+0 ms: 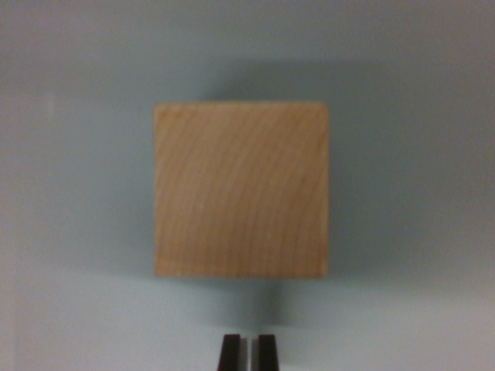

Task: Push wooden cube

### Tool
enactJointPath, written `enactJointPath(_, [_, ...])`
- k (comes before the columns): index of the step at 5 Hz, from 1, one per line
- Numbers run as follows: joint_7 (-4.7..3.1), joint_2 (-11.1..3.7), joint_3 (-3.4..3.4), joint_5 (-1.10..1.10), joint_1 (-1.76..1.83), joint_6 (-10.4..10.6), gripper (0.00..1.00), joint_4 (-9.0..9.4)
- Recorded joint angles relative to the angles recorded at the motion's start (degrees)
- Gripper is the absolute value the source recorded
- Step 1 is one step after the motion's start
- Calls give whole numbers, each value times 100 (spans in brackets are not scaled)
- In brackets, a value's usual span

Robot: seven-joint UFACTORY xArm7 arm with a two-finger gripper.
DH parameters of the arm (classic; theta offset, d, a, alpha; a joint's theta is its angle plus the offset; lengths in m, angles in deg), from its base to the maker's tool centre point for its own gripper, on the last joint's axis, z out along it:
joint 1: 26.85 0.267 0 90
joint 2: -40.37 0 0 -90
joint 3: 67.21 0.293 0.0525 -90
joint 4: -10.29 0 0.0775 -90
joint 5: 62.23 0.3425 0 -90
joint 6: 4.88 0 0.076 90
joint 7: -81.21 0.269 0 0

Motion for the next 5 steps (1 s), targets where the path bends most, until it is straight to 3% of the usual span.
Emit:
enactJointPath(1, [-28, -111, -19, -11, -7, -69, 100, -179])
enactJointPath(2, [-28, -111, -19, -11, -7, -69, 100, -179])
enactJointPath(3, [-62, -248, -43, -26, -16, -153, 100, -399])
enactJointPath(4, [-62, -248, -43, -26, -16, -153, 100, -399])
enactJointPath(5, [-100, -402, -70, -41, -26, -248, 100, -646])
